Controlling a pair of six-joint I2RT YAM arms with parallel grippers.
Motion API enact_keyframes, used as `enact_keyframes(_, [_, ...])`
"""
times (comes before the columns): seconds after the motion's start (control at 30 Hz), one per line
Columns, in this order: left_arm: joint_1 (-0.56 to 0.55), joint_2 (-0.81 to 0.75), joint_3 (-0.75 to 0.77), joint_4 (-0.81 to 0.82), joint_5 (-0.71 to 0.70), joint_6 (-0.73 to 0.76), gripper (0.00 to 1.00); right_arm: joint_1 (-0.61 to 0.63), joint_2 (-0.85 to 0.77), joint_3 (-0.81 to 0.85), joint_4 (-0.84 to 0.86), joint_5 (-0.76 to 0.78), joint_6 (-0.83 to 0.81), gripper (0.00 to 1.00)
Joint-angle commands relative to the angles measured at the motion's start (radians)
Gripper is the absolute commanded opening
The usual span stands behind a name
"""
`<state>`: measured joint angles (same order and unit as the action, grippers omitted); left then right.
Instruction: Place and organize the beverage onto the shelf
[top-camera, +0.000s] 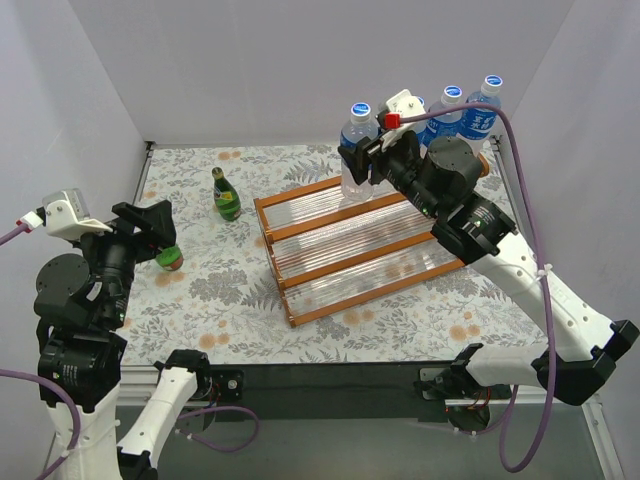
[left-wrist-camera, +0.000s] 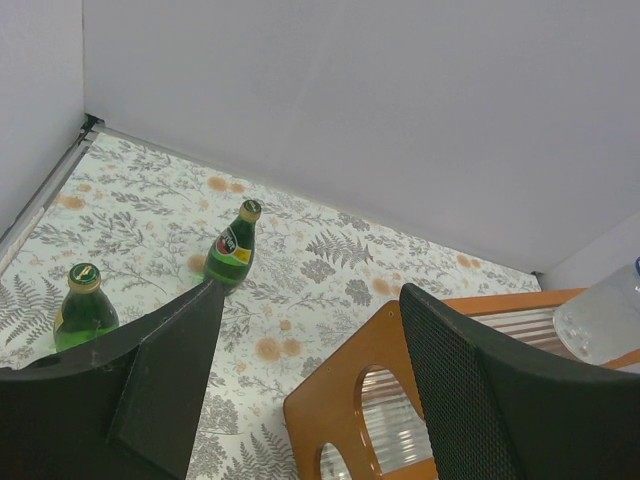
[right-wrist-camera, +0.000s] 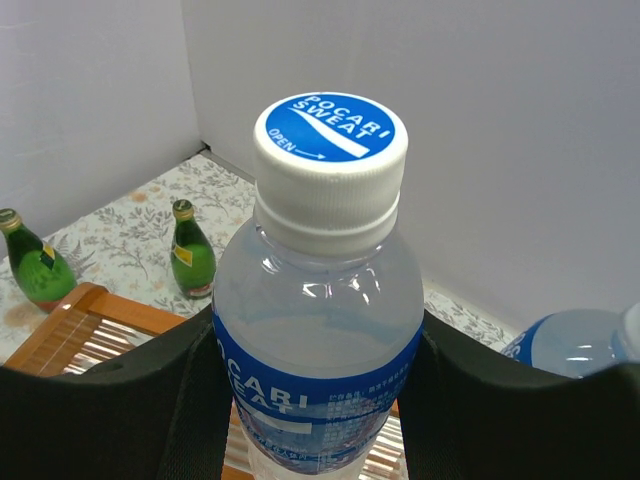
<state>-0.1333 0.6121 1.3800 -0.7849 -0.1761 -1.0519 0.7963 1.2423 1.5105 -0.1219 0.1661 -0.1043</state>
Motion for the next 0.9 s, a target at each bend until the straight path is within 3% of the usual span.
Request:
enact_keyframes(0.0, [-0.003, -0.002, -0.009, 0.006, 0.007, 0.001, 0.7, -0.012, -0.052, 0.025, 0.251, 0.056, 0.032, 0.01])
enact_keyframes(0.87, [-0.003, -0.014, -0.015, 0.001, 0.001, 0.016, 0.7, -0.052, 0.012, -0.007, 0.283, 0.147, 0.083, 0.01])
